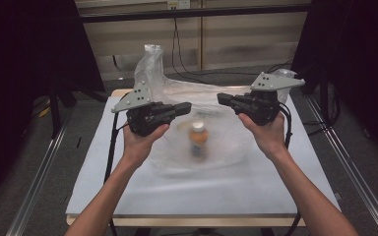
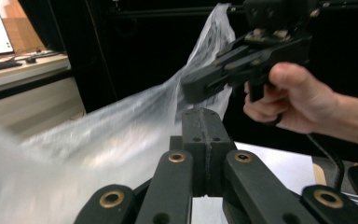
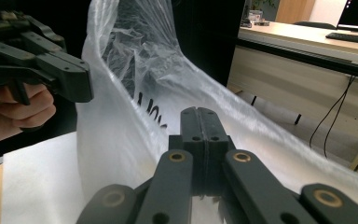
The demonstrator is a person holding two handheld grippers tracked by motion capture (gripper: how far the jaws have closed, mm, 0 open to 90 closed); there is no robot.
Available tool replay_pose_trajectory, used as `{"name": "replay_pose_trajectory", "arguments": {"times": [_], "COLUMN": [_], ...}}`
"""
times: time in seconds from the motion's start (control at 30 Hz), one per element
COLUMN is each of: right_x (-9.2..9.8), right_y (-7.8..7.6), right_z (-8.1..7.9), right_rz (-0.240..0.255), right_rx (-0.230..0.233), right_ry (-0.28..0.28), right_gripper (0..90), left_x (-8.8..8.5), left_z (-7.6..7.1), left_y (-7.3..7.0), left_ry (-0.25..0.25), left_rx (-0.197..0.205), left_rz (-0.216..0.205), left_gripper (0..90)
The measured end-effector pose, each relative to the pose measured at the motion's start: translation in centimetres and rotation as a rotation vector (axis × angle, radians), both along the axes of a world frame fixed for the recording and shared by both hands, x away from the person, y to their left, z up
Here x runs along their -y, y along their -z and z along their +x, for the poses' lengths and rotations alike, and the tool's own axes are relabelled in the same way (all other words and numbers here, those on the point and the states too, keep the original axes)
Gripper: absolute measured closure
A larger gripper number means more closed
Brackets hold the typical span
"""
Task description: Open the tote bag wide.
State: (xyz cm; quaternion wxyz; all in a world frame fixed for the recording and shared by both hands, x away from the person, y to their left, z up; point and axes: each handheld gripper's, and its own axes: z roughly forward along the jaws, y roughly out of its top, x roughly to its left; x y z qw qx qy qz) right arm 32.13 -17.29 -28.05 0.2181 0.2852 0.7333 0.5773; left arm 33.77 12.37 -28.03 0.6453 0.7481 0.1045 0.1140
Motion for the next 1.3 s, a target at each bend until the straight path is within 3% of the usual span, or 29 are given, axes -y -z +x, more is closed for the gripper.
{"name": "replay_pose_trajectory", "arguments": {"times": [0.17,0.27,0.4,0.5,0.63,0.8,1.0,1.07,1.2,1.3], "right_x": [-0.7,-1.6,-2.3,-2.8,-3.0,-3.0,-3.2,-3.5,-3.6,-3.4], "right_y": [-0.3,-0.9,-1.6,-1.6,-0.6,0.8,3.0,4.4,5.5,6.2], "right_z": [0.9,1.9,2.6,3.1,3.6,4.2,4.2,4.0,3.7,3.2], "right_rz": [-0.008,-0.006,-0.021,-0.031,-0.039,-0.077,-0.114,-0.134,-0.117,-0.116], "right_rx": [-0.009,-0.015,-0.017,-0.029,-0.057,-0.096,-0.144,-0.173,-0.183,-0.196], "right_ry": [0.006,0.014,0.026,0.024,0.033,0.042,0.046,0.026,-0.002,-0.034], "right_gripper": [90.0,90.0,90.0,90.0,90.0,90.0,90.0,90.0,90.0,90.0], "left_x": [0.8,1.2,1.6,2.1,2.1,1.6,1.9,2.0,2.2,2.5], "left_z": [0.7,1.5,2.7,3.2,4.3,5.4,5.0,5.2,5.2,4.7], "left_y": [-0.8,-1.4,-1.9,-1.8,-0.9,0.3,1.4,1.7,2.4,2.6], "left_ry": [-0.014,-0.046,-0.066,-0.075,-0.098,-0.123,-0.106,-0.101,-0.103,-0.088], "left_rx": [-0.004,0.022,-0.012,-0.020,-0.049,-0.083,-0.095,-0.100,-0.109,-0.120], "left_rz": [0.006,0.014,-0.007,0.044,0.090,0.112,0.132,0.136,0.153,0.139], "left_gripper": [90.0,90.0,90.0,90.0,90.0,90.0,90.0,90.0,90.0,90.0]}}
